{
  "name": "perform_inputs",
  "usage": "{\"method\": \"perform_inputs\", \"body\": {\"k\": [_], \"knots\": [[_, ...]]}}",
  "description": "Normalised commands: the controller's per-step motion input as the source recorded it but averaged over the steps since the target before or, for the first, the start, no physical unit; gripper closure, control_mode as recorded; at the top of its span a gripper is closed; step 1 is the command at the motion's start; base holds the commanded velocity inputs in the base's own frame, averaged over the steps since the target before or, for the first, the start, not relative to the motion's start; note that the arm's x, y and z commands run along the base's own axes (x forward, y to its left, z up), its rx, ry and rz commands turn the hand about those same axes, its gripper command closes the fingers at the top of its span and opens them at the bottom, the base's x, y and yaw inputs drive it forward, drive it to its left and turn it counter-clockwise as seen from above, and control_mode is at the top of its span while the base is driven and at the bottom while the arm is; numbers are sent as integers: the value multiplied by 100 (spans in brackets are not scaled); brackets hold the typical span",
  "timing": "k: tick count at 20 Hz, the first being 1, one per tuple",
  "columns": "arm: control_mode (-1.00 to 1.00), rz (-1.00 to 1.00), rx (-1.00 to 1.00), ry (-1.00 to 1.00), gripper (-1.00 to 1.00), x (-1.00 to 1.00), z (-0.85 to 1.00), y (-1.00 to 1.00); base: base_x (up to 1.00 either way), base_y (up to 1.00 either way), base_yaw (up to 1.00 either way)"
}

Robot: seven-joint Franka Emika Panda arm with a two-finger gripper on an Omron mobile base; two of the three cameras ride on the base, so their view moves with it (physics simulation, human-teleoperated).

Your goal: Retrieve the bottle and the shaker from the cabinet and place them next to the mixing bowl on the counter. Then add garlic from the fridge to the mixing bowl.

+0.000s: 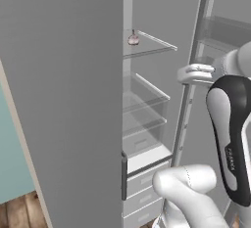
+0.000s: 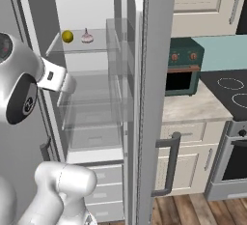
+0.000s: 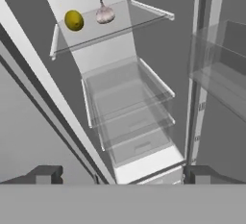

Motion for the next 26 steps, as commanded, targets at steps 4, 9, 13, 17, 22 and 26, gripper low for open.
{"method": "perform_inputs", "body": {"k": [4, 9, 13, 17, 22, 26], "knots": [[-100, -1, -8, -5, -100, 32, 18, 31, 0, 0, 0], [-100, 0, -2, -4, -100, 49, 28, 11, 0, 0, 0], [-100, 3, 0, 3, -100, 65, 58, -4, 0, 0, 0], [-100, 13, 0, 1, -100, 67, 17, -33, 0, 0, 0], [-100, 17, 0, 0, -100, 58, 0, -14, 0, 0, 0], [-100, 8, 0, -1, -100, 41, -8, 0, 0, 0, 0]]}}
